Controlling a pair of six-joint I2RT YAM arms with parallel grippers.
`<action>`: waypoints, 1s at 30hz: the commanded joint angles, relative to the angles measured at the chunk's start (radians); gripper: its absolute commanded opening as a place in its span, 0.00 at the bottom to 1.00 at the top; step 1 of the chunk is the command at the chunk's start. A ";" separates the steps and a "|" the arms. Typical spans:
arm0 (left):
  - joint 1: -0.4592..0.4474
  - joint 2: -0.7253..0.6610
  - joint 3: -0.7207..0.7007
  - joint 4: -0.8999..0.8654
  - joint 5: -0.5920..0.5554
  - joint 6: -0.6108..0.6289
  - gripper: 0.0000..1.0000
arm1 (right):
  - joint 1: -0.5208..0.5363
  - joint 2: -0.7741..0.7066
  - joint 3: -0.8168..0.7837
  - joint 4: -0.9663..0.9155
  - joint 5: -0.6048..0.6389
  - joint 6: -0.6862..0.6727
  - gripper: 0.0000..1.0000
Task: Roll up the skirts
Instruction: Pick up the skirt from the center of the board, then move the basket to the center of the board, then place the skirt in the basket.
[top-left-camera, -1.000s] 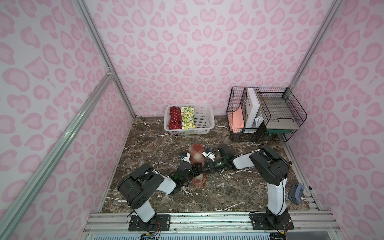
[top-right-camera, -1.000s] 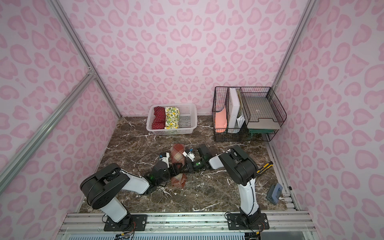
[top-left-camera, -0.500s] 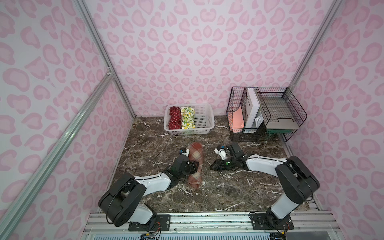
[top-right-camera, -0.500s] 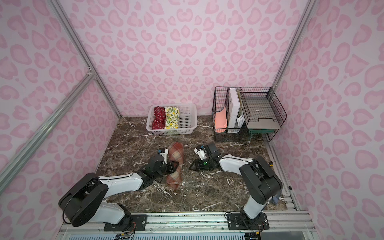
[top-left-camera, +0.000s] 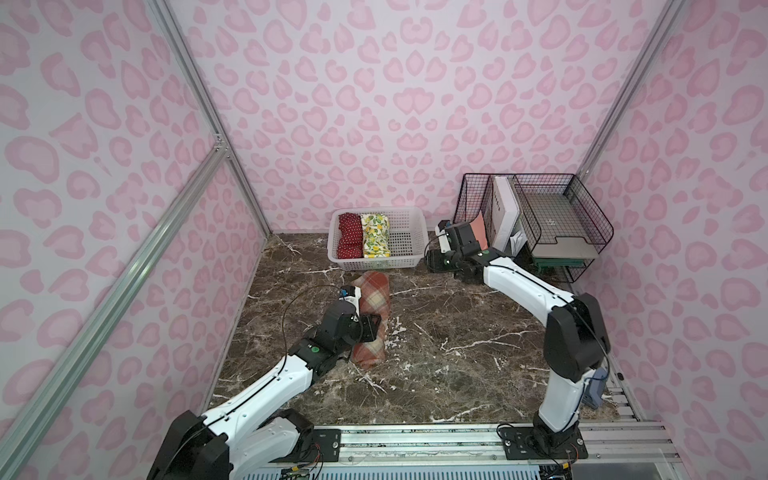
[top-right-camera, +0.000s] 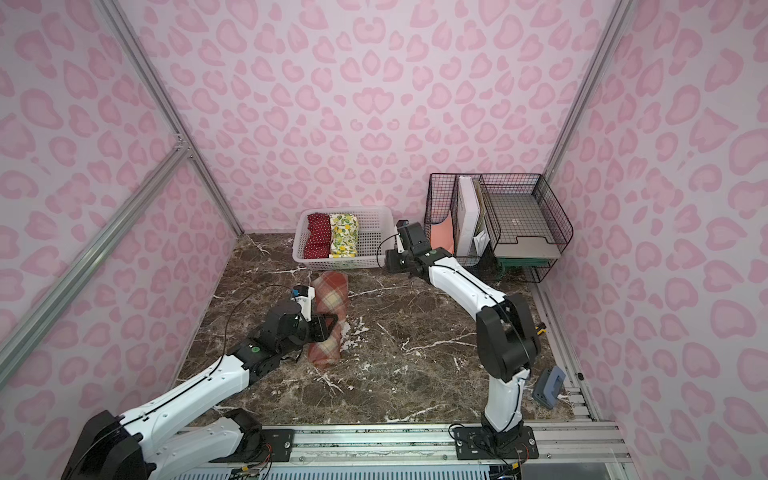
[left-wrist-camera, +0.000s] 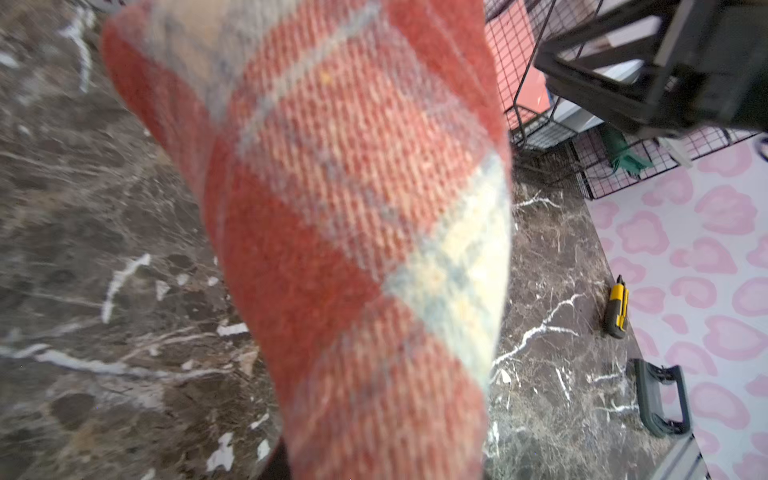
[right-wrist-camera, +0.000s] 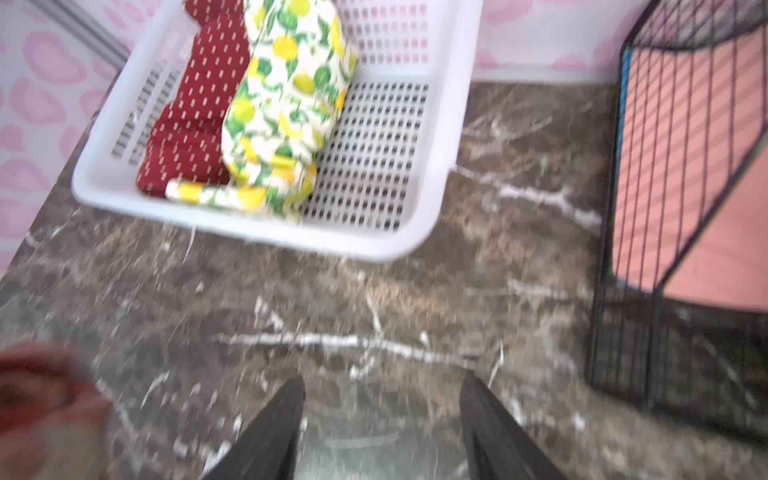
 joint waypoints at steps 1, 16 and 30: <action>0.005 -0.050 0.016 -0.089 -0.023 0.021 0.00 | -0.012 0.160 0.215 -0.129 0.088 -0.043 0.64; 0.009 -0.144 0.193 -0.236 -0.050 0.113 0.00 | -0.057 0.579 0.743 -0.340 -0.084 -0.016 0.00; 0.007 0.334 0.533 0.017 0.069 0.060 0.00 | 0.116 -0.150 -0.435 0.151 0.051 0.341 0.00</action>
